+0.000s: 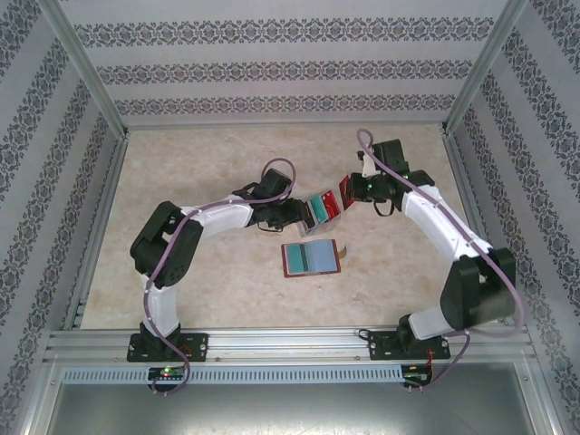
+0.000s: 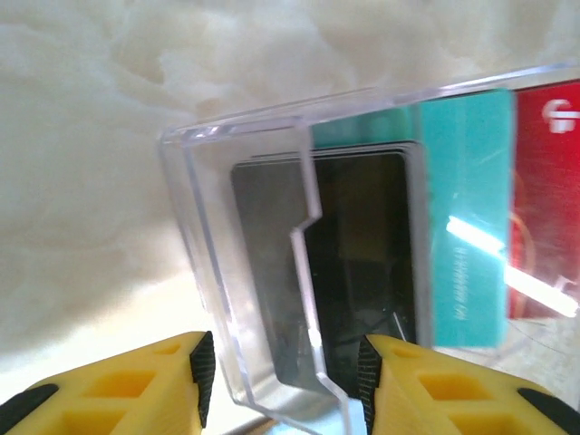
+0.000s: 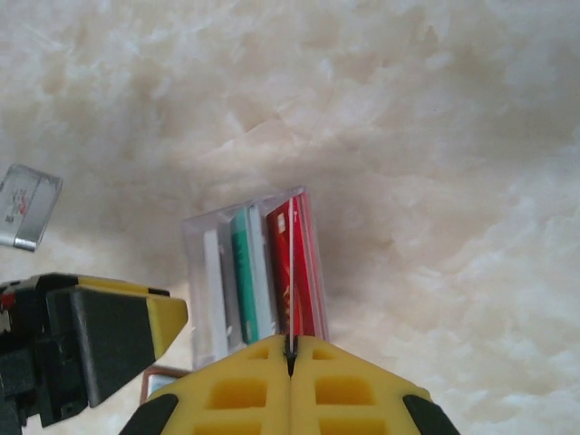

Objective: Put the credit cards into the card holder

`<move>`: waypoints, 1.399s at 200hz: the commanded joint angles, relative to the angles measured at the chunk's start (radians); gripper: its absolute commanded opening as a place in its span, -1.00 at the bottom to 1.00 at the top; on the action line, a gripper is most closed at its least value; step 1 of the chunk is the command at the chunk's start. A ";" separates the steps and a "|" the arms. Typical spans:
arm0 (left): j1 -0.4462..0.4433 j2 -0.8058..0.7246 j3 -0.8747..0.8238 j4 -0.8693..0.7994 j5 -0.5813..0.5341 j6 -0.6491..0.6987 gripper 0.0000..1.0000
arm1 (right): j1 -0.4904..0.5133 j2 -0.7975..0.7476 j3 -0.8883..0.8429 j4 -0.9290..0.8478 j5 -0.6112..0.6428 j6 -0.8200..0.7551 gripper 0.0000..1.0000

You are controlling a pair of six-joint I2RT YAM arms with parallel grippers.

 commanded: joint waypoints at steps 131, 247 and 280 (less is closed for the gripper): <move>-0.003 -0.184 -0.311 0.735 0.365 -0.377 0.17 | 0.034 -0.307 -0.468 0.588 -0.414 0.587 -1.00; -0.004 -0.183 -0.326 0.876 0.395 -0.424 -0.69 | 0.029 -0.264 -0.493 0.625 -0.436 0.624 -1.00; -0.005 -0.184 -0.343 0.883 0.400 -0.430 -1.00 | 0.027 -0.259 -0.513 0.604 -0.429 0.610 -0.90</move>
